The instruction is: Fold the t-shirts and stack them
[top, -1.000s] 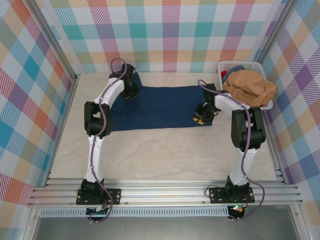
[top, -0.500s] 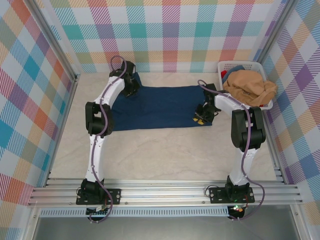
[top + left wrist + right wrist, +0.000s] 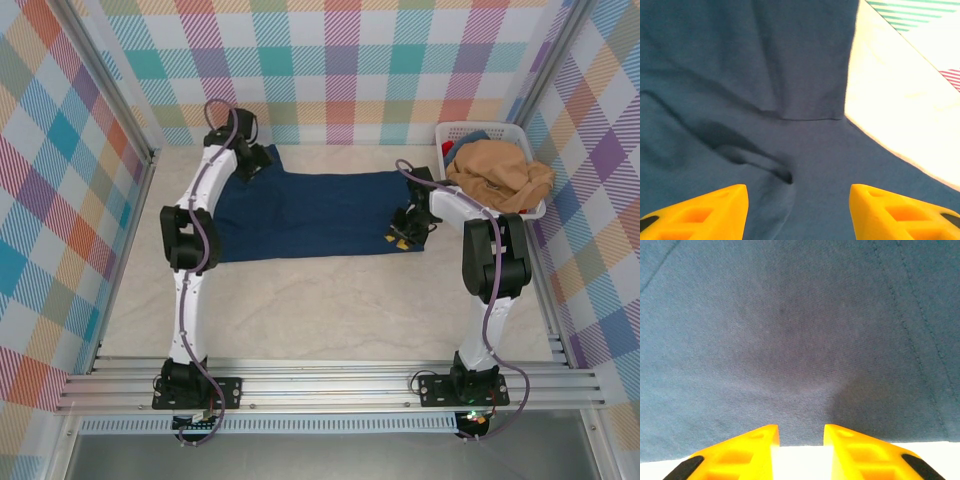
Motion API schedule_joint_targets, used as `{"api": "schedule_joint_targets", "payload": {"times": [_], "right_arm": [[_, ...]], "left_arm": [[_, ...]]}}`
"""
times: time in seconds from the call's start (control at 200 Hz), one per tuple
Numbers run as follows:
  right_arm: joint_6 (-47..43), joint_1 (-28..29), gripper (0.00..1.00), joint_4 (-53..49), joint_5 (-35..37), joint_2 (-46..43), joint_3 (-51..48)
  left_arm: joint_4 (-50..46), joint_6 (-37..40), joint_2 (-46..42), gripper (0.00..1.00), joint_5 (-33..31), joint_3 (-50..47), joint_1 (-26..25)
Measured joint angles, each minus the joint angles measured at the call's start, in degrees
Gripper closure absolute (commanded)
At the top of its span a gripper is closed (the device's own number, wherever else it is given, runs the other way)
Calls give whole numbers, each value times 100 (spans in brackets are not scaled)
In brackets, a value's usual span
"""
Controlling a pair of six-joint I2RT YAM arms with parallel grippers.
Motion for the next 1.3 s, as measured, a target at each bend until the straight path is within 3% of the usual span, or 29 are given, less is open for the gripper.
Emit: {"api": "schedule_joint_targets", "payload": {"times": [0.18,0.38,0.52,0.835,0.965,1.14,1.3], "right_arm": [[-15,-87,70,70,-28,2,127],[-39,-179,70,131,-109,9,258],[-37,-184,70,133,-136,9,240],[-39,-184,70,116,-155,9,166],[-61,-184,70,81,-105,9,190],[-190,-260,71,31,24,96,435],[-319,-326,71,35,87,411,761]], "left_arm": [[-55,-96,-664,63,308,-1152,654],[173,251,-538,67,540,-1475,1246],[472,603,-295,72,623,-1283,1198],[726,929,306,71,675,-1123,1014],[540,894,378,67,363,-1023,914],[490,667,-507,65,-57,-1902,817],[479,675,-1071,72,-74,-2035,809]]}}
